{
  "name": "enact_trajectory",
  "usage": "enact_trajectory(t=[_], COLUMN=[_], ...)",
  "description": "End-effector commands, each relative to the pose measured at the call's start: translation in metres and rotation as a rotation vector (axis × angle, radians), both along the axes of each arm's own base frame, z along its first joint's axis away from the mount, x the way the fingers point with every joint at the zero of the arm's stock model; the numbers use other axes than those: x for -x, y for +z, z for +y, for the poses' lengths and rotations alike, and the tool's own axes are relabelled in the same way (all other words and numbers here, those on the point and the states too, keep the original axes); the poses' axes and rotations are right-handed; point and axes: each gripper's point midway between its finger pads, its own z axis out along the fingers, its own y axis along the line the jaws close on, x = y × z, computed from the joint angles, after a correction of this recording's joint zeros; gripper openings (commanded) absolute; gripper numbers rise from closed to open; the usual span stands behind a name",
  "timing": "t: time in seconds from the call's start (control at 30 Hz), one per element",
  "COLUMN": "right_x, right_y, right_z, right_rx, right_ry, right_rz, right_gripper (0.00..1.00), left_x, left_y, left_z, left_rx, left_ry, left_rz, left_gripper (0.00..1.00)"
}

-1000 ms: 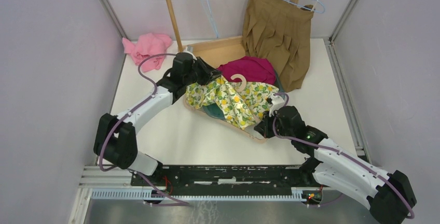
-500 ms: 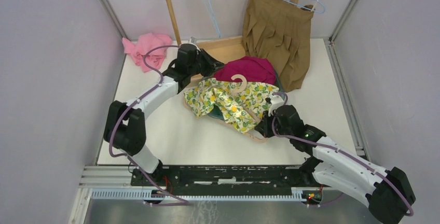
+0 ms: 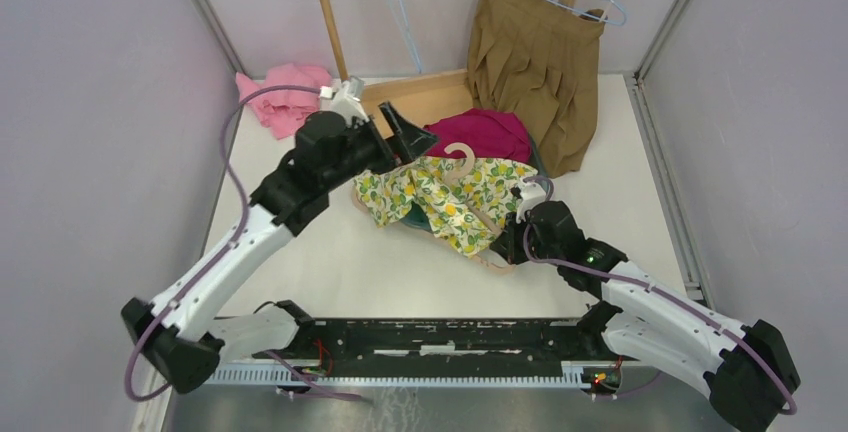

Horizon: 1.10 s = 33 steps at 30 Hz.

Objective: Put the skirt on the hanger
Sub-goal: Hang the skirt on the hanger.

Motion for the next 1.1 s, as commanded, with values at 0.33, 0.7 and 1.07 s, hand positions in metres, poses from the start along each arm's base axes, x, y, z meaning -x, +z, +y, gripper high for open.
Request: enact_trajectory(t=[0.33, 0.7, 1.07], right_x=[0.000, 0.000, -0.001], right_y=[-0.012, -0.008, -0.003], right_z=[-0.017, -0.017, -0.017], right_rx=[0.097, 0.089, 0.084], right_ry=[-0.043, -0.041, -0.041], right_rz=[0.029, 0.019, 0.002], right_gripper=[0.01, 0.01, 0.01], left_x=[0.082, 0.080, 0.068], left_y=[-0.086, -0.122, -0.143], left_z=[-0.061, -0.082, -0.075], left_rx=[0.001, -0.054, -0.172], left_ry=[-0.055, -0.034, 0.016], left_rz=[0.352, 0.355, 0.340], left_gripper=[0.99, 0.79, 0.72])
